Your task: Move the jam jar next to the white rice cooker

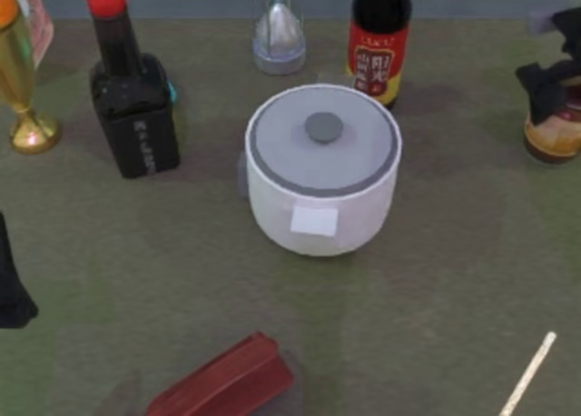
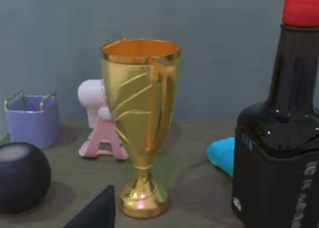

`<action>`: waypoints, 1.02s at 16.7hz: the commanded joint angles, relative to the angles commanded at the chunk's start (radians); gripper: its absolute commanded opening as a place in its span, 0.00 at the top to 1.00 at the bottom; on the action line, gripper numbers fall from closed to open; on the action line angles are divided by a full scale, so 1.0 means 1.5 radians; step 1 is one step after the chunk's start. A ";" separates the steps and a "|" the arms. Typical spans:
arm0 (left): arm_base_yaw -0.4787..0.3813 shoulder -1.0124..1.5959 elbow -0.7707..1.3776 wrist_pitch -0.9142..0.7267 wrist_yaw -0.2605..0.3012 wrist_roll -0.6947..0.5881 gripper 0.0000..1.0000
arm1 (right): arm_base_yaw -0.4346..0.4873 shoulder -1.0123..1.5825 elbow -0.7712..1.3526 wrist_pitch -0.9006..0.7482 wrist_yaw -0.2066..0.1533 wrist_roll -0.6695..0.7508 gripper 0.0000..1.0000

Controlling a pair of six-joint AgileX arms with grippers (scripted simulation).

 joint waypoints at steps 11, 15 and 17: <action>0.000 0.000 0.000 0.000 0.000 0.000 0.00 | 0.008 -0.287 -0.241 -0.037 -0.003 0.000 1.00; 0.000 0.000 0.000 0.000 0.000 0.000 0.00 | 0.009 -0.329 -0.282 -0.047 -0.003 -0.001 1.00; 0.000 0.000 0.000 0.000 0.000 0.000 0.00 | 0.009 -0.329 -0.282 -0.047 -0.003 -0.001 1.00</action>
